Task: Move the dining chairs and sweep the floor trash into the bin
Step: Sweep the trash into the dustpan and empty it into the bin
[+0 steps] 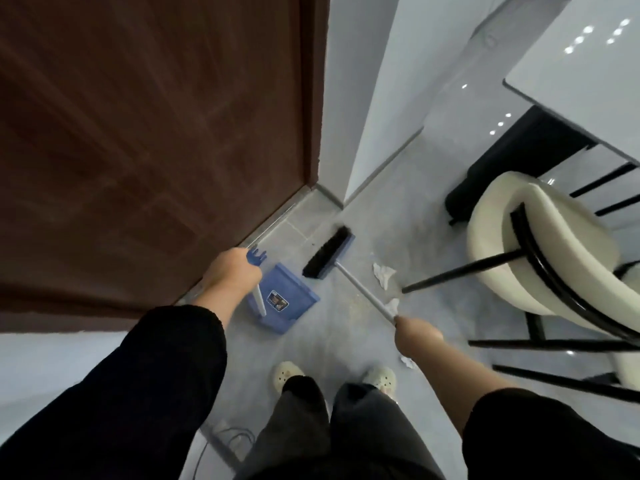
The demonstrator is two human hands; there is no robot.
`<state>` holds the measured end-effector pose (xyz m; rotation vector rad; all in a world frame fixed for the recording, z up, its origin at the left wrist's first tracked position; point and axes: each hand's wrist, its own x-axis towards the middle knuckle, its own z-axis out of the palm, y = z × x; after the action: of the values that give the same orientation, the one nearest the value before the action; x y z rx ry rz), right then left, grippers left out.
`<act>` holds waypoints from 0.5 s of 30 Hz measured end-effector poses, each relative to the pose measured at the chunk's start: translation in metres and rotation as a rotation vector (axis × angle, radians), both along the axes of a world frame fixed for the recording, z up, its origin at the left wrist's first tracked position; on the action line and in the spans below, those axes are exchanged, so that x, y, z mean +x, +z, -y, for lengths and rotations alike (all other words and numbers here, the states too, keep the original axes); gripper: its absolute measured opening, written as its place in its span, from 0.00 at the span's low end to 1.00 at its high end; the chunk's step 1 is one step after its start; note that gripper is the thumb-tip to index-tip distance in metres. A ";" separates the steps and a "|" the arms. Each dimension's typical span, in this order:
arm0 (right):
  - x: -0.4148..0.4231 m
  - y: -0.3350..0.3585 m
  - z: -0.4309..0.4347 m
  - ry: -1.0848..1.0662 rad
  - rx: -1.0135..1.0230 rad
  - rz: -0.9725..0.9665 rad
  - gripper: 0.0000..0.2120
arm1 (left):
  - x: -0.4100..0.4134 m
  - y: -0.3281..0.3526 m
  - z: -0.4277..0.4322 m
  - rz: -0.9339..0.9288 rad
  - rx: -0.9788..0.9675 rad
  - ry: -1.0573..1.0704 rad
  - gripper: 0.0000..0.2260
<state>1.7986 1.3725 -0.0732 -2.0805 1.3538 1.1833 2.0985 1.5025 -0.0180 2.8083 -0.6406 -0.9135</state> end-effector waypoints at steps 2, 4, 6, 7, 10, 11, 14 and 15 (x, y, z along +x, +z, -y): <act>-0.017 0.001 -0.006 -0.047 0.010 0.000 0.21 | 0.008 0.000 -0.002 -0.016 -0.001 0.014 0.14; -0.029 0.009 -0.008 -0.075 0.008 0.023 0.19 | 0.010 0.000 -0.004 -0.019 -0.017 -0.017 0.14; -0.033 0.028 -0.001 -0.119 0.020 0.069 0.18 | 0.004 -0.001 -0.009 -0.005 -0.011 -0.051 0.12; -0.035 0.039 0.005 -0.165 0.021 0.102 0.18 | 0.000 -0.001 -0.013 0.005 0.000 -0.074 0.11; -0.042 0.071 0.019 -0.278 -0.003 0.174 0.18 | -0.017 0.000 -0.022 0.016 0.013 -0.119 0.10; -0.040 0.074 0.022 -0.311 -0.014 0.184 0.18 | -0.020 0.000 -0.025 0.018 0.007 -0.129 0.10; -0.023 0.047 0.036 -0.400 -0.028 0.224 0.17 | -0.030 0.001 -0.040 0.070 0.009 -0.186 0.09; -0.017 0.036 0.038 -0.443 -0.020 0.230 0.17 | -0.032 0.001 -0.045 0.102 0.002 -0.212 0.08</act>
<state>1.7812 1.3341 -0.0370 -1.7352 1.6033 0.7250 2.0662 1.5473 -0.0168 2.8441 -0.9679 -0.8060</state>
